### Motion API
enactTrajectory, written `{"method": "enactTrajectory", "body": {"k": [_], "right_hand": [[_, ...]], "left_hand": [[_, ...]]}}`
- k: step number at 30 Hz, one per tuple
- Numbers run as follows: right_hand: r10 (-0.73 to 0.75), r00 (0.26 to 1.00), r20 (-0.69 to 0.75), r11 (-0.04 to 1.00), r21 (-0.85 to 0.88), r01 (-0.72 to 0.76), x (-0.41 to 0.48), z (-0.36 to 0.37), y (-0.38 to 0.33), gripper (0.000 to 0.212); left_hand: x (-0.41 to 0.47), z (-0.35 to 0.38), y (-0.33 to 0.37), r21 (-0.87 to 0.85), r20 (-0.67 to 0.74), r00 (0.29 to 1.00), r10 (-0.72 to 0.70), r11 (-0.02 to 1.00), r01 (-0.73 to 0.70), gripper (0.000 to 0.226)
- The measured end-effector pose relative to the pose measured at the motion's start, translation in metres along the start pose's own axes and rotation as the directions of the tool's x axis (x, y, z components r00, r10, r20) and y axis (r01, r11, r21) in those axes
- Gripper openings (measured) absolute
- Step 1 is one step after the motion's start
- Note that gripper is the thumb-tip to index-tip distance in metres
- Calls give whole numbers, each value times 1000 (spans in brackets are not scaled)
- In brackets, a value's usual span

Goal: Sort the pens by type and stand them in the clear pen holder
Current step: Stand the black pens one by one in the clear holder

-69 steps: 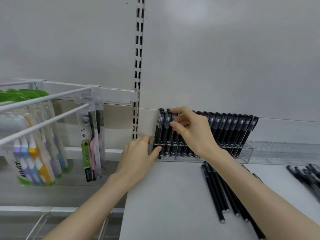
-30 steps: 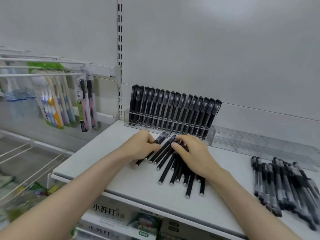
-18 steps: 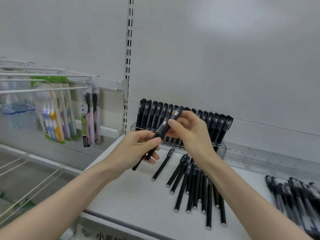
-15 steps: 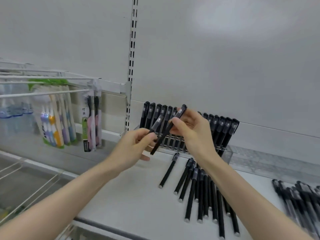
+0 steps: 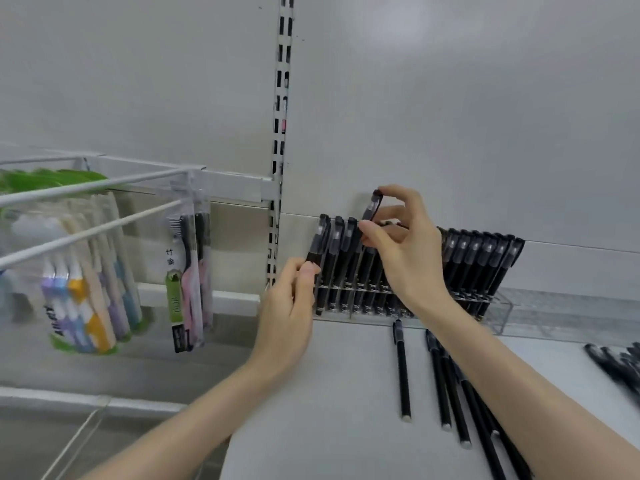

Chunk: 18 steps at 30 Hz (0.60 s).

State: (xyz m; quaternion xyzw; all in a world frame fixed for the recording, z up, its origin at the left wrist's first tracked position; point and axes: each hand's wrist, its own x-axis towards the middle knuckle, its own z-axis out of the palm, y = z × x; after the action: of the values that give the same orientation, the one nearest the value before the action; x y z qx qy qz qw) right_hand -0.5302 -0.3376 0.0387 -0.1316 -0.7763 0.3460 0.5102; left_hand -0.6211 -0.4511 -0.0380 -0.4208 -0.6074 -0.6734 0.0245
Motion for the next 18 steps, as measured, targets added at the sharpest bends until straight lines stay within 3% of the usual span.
{"method": "enactTrajectory", "body": {"k": [3,8,18], "right_hand": [[-4,1000,26,1000,-28,5,-2,4,5,36],[-11,991,131,996,-85,22,-1,-1,15,32],[10,954,300,982,-184,47,8,-4,15,27]], "left_hand": [[-2,-1,-3,-10,-1,1000,16,1000,-16,27],[3,-4,-10,-133,-45,995,-86,988,80,28],[1,-2,-11,-78,16,999,-33,996,34,26]]}}
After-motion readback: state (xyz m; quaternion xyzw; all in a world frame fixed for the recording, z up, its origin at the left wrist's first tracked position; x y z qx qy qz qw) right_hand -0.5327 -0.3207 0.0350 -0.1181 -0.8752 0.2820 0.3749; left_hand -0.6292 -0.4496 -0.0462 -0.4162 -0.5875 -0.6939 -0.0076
